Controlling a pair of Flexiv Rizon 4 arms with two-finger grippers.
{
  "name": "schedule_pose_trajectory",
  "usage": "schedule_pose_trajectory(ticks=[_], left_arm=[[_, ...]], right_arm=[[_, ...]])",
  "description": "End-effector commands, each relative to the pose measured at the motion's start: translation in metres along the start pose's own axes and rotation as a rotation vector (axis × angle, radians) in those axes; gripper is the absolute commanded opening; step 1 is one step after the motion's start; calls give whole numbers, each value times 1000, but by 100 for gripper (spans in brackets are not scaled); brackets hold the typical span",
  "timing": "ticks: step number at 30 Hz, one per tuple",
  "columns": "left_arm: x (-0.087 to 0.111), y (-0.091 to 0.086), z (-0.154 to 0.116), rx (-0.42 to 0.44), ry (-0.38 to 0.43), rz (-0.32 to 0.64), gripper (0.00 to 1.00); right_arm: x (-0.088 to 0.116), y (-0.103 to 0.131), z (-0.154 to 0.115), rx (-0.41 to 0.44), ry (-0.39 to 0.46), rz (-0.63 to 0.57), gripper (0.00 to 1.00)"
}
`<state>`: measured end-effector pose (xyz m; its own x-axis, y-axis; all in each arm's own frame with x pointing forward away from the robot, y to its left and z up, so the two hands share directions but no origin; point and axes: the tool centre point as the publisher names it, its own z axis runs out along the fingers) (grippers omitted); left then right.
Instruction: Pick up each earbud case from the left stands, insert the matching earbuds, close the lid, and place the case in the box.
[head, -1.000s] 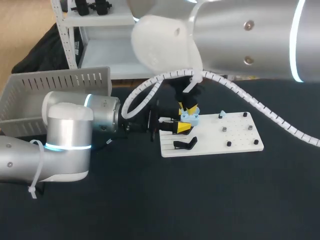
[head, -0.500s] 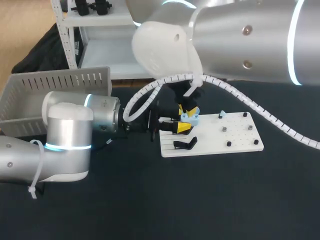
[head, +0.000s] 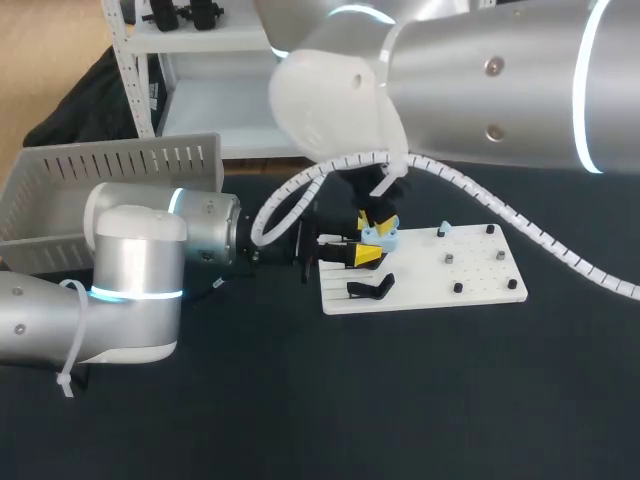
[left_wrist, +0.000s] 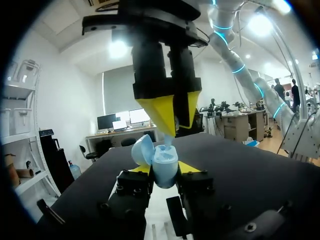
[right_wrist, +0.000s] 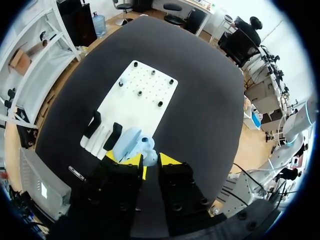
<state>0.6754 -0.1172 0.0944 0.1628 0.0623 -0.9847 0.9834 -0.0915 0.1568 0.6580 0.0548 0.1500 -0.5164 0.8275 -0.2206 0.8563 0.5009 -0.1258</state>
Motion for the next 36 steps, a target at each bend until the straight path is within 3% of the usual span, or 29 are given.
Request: schedule_pose_trajectory(ticks=[1, 36], left_arm=[[0, -1, 1, -7, 1, 2, 0], [0, -1, 1, -7, 1, 2, 0]], right_arm=[[-1, 0, 2, 1, -1, 3, 0], [-10, 4, 7, 16, -4, 17, 0]])
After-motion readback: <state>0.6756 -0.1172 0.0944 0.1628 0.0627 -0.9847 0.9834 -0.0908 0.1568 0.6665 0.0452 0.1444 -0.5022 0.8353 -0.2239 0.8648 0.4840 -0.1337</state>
